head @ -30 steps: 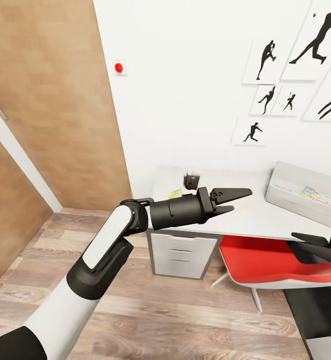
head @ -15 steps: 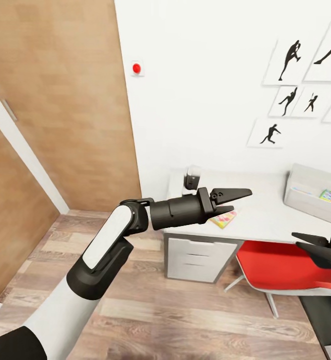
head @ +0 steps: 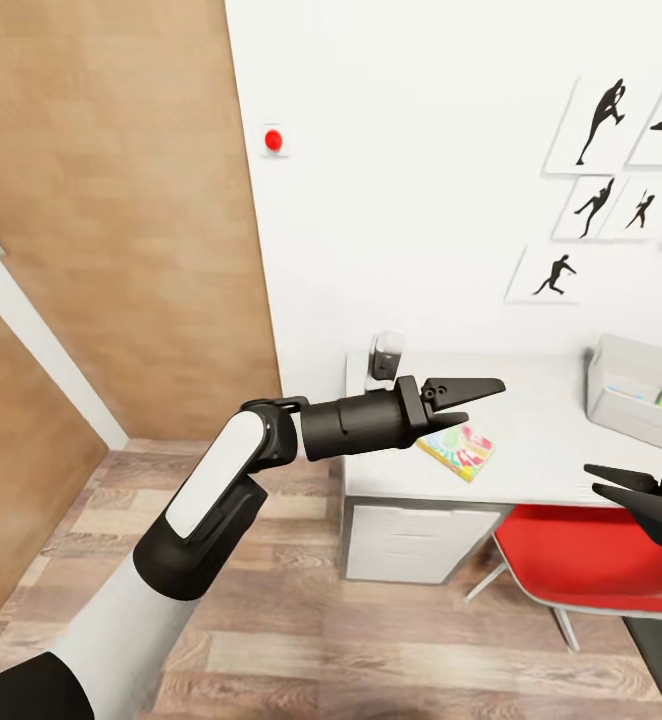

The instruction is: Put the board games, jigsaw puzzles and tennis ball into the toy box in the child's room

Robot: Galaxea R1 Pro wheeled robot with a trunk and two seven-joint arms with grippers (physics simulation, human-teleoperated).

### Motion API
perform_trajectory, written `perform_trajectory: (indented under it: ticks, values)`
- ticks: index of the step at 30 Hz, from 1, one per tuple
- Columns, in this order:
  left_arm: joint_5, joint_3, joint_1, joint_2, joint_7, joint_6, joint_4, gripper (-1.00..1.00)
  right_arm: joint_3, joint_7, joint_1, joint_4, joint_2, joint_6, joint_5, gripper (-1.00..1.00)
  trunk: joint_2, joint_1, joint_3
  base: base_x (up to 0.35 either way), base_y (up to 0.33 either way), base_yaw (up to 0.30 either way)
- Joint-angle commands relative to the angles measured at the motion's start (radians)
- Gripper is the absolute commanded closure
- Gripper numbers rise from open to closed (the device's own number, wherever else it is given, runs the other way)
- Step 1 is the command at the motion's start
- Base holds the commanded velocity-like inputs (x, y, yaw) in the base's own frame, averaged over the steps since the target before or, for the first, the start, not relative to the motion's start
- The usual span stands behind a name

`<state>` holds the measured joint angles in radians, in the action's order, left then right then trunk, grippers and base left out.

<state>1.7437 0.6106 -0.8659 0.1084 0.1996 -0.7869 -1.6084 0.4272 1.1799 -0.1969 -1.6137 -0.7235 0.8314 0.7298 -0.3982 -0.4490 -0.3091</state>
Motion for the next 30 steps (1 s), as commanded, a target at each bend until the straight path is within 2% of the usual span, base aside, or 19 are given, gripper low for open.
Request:
perform_trajectory:
  ticks: [1,13,20,25,26,27,29,30]
  values:
    - [0.011,-0.001,-0.001,0.0,0.009,-0.002,-0.001,-1.0,0.0,0.0,-0.001,0.0,0.0,0.006,0.004,-1.0,-0.002,-0.001,-0.002,0.256,0.21,-0.126]
    - [0.01,-0.002,-0.001,0.0,0.01,-0.002,-0.001,-1.0,0.0,-0.001,-0.001,0.0,0.0,0.007,0.004,-1.0,-0.002,-0.001,-0.002,0.259,0.206,-0.06]
    - [0.009,-0.003,0.0,-0.002,0.016,-0.002,0.0,-1.0,-0.001,-0.003,-0.002,0.004,0.0,0.007,0.005,-1.0,-0.002,-0.001,-0.002,0.156,0.122,-0.014]
    - [-0.002,-0.008,0.005,-0.03,0.014,-0.001,0.0,-1.0,-0.003,-0.027,-0.002,0.015,0.003,0.007,0.005,-1.0,-0.002,-0.001,-0.002,0.063,0.049,-0.006]
    - [-0.005,-0.012,0.007,-0.041,0.013,-0.001,0.0,-1.0,-0.004,-0.039,-0.003,0.017,0.009,0.006,0.005,-1.0,-0.002,-0.001,-0.002,0.036,0.028,-0.003]
    - [-0.005,-0.012,0.007,-0.041,0.013,-0.001,0.0,-1.0,-0.004,-0.039,-0.003,0.017,0.009,0.006,0.005,-1.0,-0.002,-0.001,-0.002,0.036,0.028,-0.003]
    - [-0.008,-0.027,0.013,-0.062,0.011,-0.001,0.001,-1.0,-0.005,-0.068,-0.004,0.021,0.026,0.007,0.006,-1.0,-0.002,-0.001,-0.002,0.026,0.02,-0.002]
    - [-0.008,-0.027,0.013,-0.062,0.011,-0.001,0.001,-1.0,-0.005,-0.068,-0.004,0.021,0.026,0.007,0.006,-1.0,-0.002,-0.001,-0.002,0.023,0.018,-0.002]
